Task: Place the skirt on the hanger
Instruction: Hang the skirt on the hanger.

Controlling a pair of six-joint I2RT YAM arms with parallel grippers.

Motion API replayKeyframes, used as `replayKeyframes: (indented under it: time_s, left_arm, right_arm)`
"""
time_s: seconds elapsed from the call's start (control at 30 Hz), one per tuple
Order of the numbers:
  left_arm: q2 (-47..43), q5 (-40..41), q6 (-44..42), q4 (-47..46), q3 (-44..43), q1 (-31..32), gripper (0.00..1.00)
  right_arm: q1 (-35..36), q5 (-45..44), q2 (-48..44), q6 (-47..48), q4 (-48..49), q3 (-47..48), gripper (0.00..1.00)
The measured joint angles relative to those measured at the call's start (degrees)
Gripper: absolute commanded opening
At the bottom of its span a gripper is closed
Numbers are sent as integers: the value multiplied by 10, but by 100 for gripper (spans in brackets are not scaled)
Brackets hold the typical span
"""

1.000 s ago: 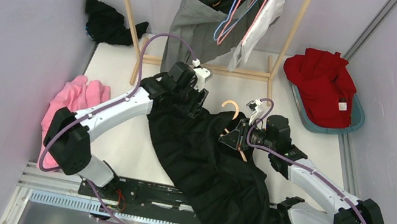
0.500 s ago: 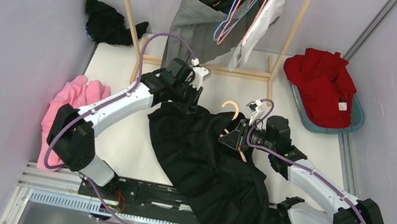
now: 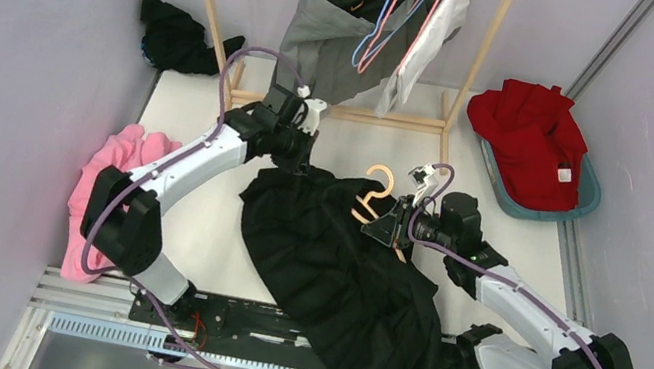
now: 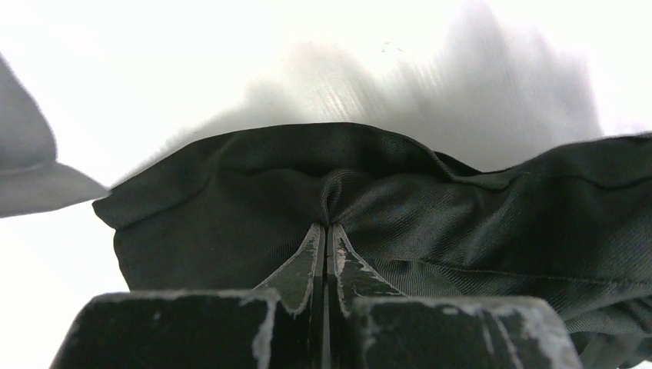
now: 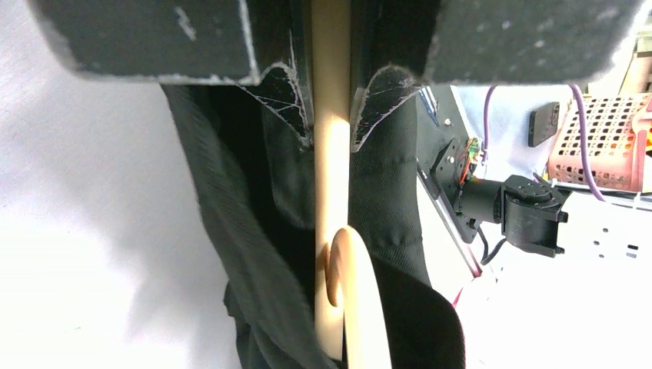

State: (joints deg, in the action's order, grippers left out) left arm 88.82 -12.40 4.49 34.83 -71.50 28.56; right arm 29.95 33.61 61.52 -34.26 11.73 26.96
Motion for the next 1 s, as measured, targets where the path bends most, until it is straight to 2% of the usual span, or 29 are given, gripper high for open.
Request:
replayKeyframes:
  time_s: [0.37,0.73,1.0]
  left_arm:
    - [-40,2,26,18,0,-75,3]
    - [-48,3,30,28,5,-85,3]
    - [-61,-3,31,28,7,-87,5]
  right_arm:
    - [1,-3,-19,0,25,-5,1]
    - [4,-28,-74,-4,28,-31,1]
    - [4,-39,-123,3,-20,-28,1]
